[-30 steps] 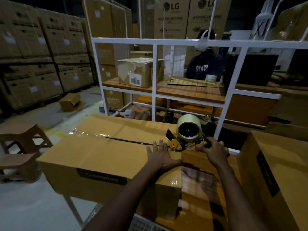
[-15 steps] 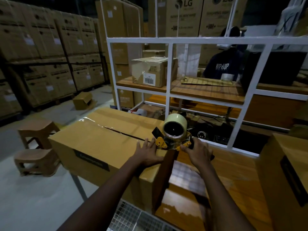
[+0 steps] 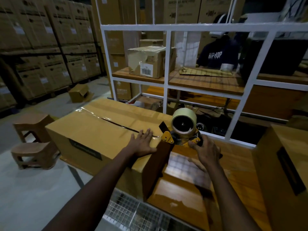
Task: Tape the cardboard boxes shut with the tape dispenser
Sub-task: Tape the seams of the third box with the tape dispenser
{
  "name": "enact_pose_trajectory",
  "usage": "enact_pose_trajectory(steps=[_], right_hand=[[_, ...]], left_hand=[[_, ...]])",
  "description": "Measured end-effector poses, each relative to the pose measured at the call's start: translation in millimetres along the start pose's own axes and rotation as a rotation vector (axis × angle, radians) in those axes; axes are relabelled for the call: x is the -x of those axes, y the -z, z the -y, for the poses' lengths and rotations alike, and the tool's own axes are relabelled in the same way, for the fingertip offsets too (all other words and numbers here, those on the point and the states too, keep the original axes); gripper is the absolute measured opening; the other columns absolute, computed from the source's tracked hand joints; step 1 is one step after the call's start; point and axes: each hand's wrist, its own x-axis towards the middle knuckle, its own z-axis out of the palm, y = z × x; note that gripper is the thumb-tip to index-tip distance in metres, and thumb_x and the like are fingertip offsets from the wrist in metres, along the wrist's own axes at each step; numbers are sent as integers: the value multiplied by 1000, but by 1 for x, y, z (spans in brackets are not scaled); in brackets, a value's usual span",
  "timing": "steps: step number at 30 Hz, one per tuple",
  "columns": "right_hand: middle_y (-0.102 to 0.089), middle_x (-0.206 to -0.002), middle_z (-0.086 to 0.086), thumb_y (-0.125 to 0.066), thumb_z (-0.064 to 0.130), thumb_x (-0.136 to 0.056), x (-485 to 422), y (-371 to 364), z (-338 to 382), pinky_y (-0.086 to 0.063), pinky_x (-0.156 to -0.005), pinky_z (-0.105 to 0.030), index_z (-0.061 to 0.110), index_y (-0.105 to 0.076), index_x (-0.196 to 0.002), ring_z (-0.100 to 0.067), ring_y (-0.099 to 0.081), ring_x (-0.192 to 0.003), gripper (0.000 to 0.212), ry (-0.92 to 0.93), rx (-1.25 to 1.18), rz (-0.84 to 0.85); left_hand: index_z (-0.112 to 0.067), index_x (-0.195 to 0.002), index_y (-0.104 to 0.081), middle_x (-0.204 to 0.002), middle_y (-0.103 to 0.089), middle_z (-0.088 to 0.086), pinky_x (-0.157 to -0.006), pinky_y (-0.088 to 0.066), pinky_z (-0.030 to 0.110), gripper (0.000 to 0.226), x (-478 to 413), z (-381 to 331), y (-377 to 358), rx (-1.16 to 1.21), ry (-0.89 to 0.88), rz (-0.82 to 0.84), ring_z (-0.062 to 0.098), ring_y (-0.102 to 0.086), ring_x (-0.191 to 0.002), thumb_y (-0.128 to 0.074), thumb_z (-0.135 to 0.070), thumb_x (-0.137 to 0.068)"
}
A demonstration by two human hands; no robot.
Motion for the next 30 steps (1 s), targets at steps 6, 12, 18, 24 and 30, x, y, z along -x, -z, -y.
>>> enact_pose_trajectory(steps=[6, 12, 18, 24, 30], right_hand=[[-61, -122, -6, -68, 47, -84, 16, 25, -39, -27, -93, -45, 23, -56, -120, -33, -49, -117, 45, -12, -8, -13], [-63, -121, -6, -67, 50, -83, 23, 20, -43, -29, -96, -47, 24, -55, -123, -33, -49, -117, 49, -36, 25, 0], [-66, -113, -8, -63, 58, -81, 30, 29, -54, -30, -95, -49, 22, -58, -114, -34, -53, -111, 49, -85, -37, -86], [-60, -127, -7, -64, 58, -83, 34, 15, -65, -26, -99, -50, 25, -53, -126, -34, -47, -123, 56, -61, 126, 53], [-60, -125, 1, -61, 60, -82, 30, -14, -52, -25, -86, -41, 32, -54, -118, -28, -46, -121, 46, -28, 179, 140]], left_hand=[[-20, -157, 10, -164, 15, 1, -117, -3, 61, 105, 1, 5, 6, -33, 9, 34, 30, 9, -151, -26, -74, -74], [-19, -157, 9, -164, 14, 3, -118, -2, 60, 107, 5, 0, 10, -31, 26, 48, 30, 8, -151, -25, -74, -72], [-21, -157, 8, -165, 13, 2, -118, -3, 60, 105, 6, 0, 9, -20, 48, 52, 29, 6, -152, -25, -75, -73], [-24, -156, 11, -164, 16, 3, -118, -3, 61, 84, 10, -2, 7, -54, -15, 28, 34, 10, -150, -35, -62, -97], [-25, -156, 9, -164, 14, -2, -119, 0, 57, 73, 17, -8, 10, -18, -130, 10, 31, 11, -150, -34, -47, -102]])
